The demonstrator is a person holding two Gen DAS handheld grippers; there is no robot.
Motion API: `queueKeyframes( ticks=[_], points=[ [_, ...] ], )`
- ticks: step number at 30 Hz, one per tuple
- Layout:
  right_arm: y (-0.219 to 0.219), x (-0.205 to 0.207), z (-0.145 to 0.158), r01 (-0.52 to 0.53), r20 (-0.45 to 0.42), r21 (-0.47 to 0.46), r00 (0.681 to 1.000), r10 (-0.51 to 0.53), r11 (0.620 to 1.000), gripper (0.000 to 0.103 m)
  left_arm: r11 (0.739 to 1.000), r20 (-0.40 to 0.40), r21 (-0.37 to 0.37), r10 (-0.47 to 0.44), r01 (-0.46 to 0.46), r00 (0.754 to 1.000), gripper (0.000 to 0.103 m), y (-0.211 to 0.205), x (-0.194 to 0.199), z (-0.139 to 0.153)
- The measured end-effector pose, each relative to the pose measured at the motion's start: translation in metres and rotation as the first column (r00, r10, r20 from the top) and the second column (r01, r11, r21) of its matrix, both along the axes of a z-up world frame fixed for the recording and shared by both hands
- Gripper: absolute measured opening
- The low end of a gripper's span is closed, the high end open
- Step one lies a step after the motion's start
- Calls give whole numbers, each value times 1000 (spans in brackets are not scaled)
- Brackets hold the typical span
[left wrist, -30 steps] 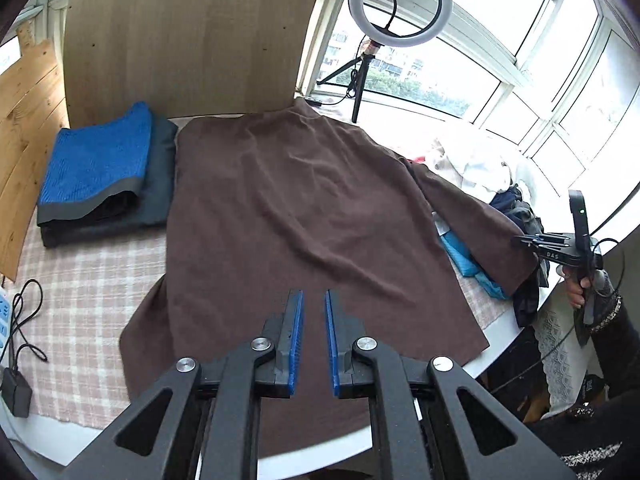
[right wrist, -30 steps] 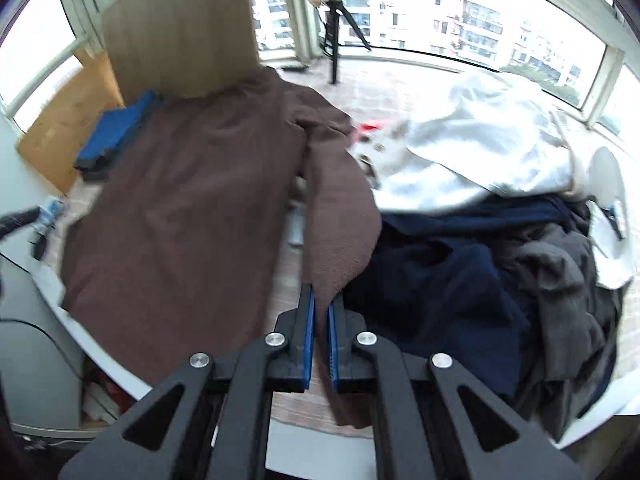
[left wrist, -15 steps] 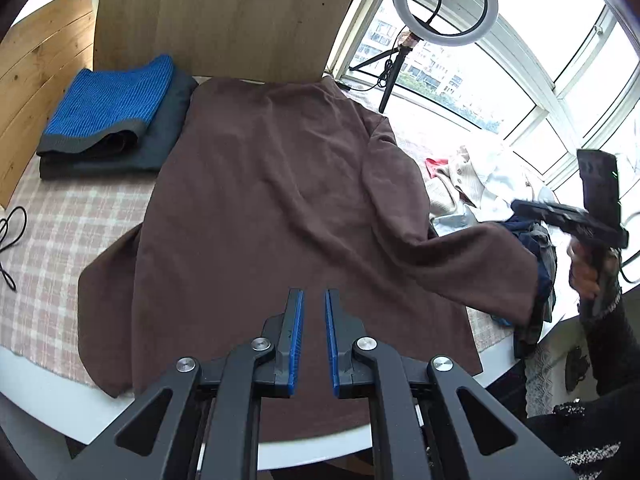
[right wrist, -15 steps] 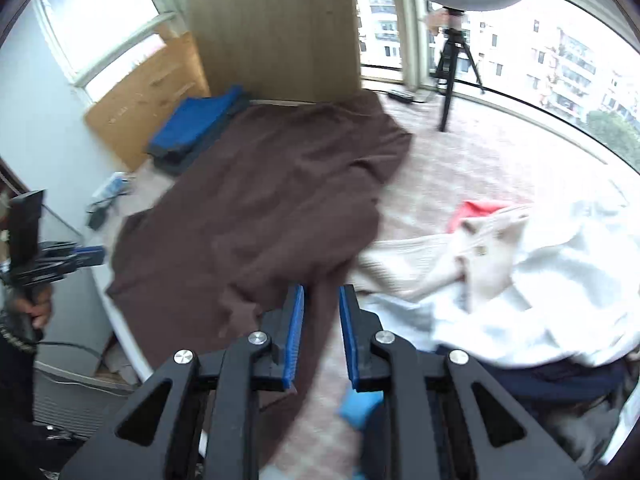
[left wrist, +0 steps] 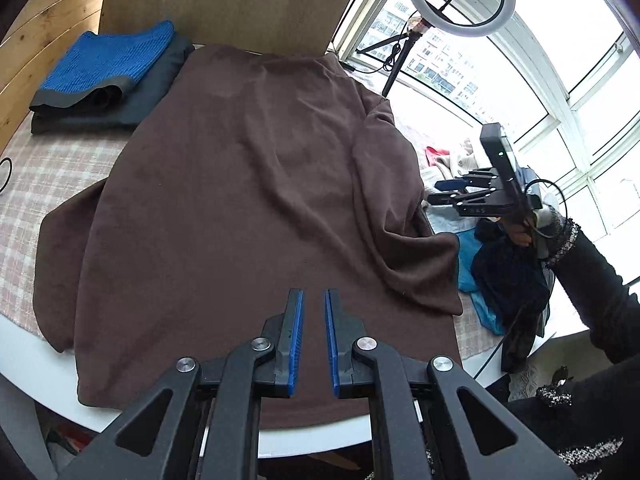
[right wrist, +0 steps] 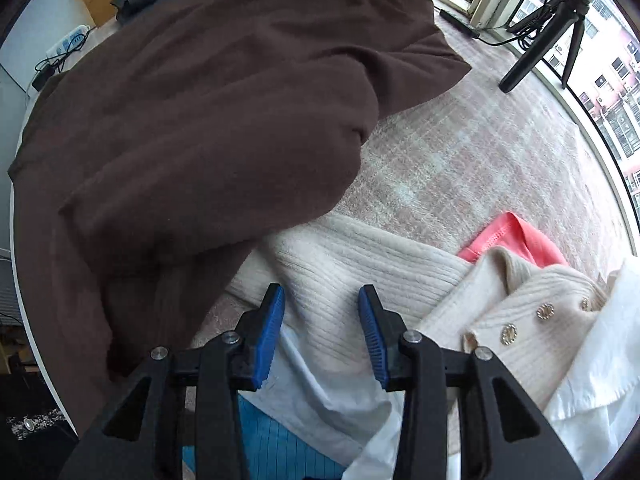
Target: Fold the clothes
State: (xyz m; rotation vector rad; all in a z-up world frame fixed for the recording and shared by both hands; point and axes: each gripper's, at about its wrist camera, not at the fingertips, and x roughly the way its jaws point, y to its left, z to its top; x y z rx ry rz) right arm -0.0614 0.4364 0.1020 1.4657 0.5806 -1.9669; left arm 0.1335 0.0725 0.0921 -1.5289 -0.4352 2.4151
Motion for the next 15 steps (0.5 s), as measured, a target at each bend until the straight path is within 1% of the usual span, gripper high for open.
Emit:
queueKeyframes(
  ticks=[1, 2, 3, 5, 6, 8, 9, 10, 11, 12, 13, 14, 15],
  points=[
    [1, -1, -1, 4, -1, 1, 1000, -4, 1000, 36, 1000, 1, -2, 5, -5, 1000, 9, 0, -1, 1],
    [2, -3, -2, 8, -1, 2, 1000, -8, 1000, 20, 1000, 2, -3, 9, -9, 1000, 9, 0, -1, 1],
    [3, -4, -2, 11, -2, 2, 1000, -11, 1000, 7, 1000, 5, -3, 13, -13, 1000, 9, 0, -3, 1],
    [5, -7, -4, 19, -3, 4, 1000, -19, 1000, 6, 1000, 9, -4, 15, -15, 1000, 9, 2, -7, 0],
    [11, -6, 4, 35, -24, -5, 999, -35, 999, 6, 1000, 11, 0, 11, -11, 1000, 9, 4, -10, -1],
    [40, 0, 38, 113, -102, -48, 988, -117, 992, 6, 1000, 11, 15, -14, 14, 1000, 9, 13, -17, -1],
    [61, 3, 58, 164, -139, -83, 975, -174, 983, 6, 999, 10, 18, -31, 31, 999, 9, 19, -20, -2],
    [87, 6, 79, 222, -176, -122, 954, -241, 968, 6, 999, 9, 22, -48, 48, 999, 9, 25, -24, -3],
    [117, 9, 100, 288, -211, -160, 924, -318, 944, 6, 998, 8, 26, -66, 65, 998, 9, 31, -27, -3],
    [151, 12, 117, 367, -239, -194, 882, -407, 910, 6, 995, 8, 35, -88, 88, 996, 9, 39, -30, -4],
    [188, 14, 133, 449, -261, -227, 827, -498, 864, 6, 993, 7, 46, -112, 111, 994, 9, 47, -34, -4],
    [223, 14, 141, 544, -286, -219, 758, -586, 810, 6, 990, 10, 61, -131, 130, 991, 12, 55, -37, -6],
    [248, 16, 145, 625, -324, -173, 694, -643, 762, 7, 985, 12, 77, -154, 153, 988, 16, 64, -40, -8]
  ],
)
